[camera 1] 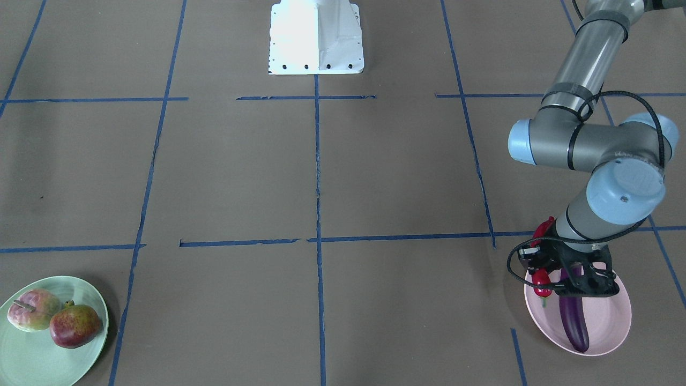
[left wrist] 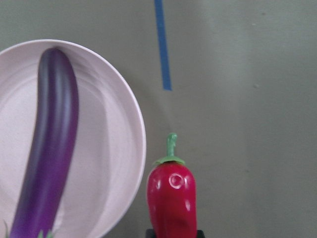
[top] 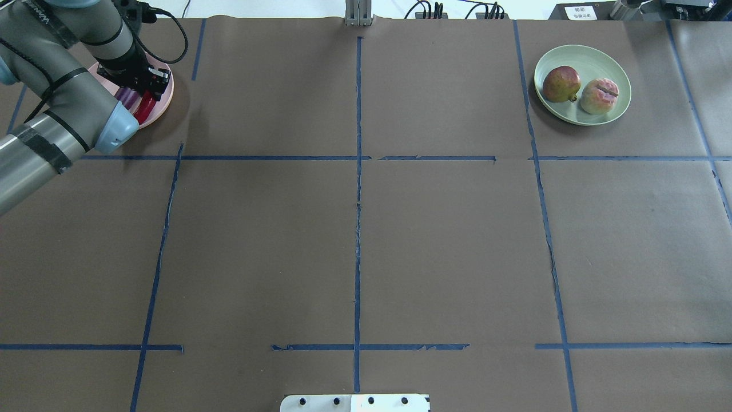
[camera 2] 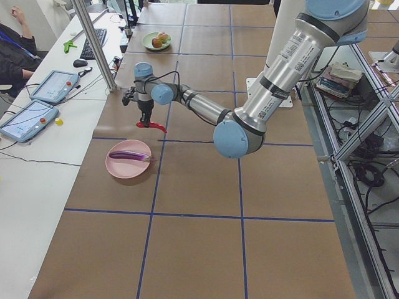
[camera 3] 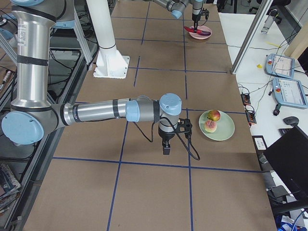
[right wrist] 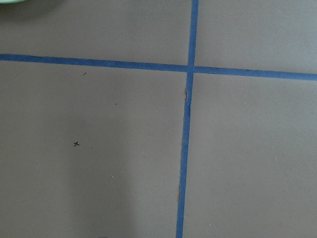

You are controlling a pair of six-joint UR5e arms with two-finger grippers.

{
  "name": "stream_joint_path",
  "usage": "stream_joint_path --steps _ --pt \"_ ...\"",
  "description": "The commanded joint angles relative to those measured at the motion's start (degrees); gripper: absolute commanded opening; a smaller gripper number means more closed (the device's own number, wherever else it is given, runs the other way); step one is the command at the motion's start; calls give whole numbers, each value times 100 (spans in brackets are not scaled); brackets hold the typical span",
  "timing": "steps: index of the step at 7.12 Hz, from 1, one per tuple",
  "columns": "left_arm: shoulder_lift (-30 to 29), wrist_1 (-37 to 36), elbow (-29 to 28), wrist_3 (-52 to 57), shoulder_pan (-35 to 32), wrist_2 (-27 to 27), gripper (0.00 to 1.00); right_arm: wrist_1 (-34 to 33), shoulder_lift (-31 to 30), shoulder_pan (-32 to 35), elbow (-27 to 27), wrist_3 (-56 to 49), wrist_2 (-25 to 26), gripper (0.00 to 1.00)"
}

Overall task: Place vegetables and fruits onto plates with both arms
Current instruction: 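Carry the chili pepper to the pink plate beside the eggplant and release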

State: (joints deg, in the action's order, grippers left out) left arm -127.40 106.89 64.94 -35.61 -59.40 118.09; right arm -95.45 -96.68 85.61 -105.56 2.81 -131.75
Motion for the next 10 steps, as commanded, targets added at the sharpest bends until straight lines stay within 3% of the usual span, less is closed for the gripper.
stream_joint_path --steps 1,2,4,6,9,10 --pt "-390 588 -1053 -85 -89 -14 17 0 0 0 -8 0 -9 100" --pt "-391 587 -1045 -60 -185 12 99 0 0 0 -8 0 0 100" --pt "-391 552 -1036 -16 -334 221 100 0 9 0 -8 0 -9 100" --pt "-216 -50 -521 428 -816 994 100 0 9 0 -8 0 -9 100" --pt "713 -2858 2075 2586 -1352 1014 100 0 9 0 -17 -8 -9 100" --pt "1361 -3284 2954 3029 -1520 1023 100 0 9 0 -17 -8 -9 100"
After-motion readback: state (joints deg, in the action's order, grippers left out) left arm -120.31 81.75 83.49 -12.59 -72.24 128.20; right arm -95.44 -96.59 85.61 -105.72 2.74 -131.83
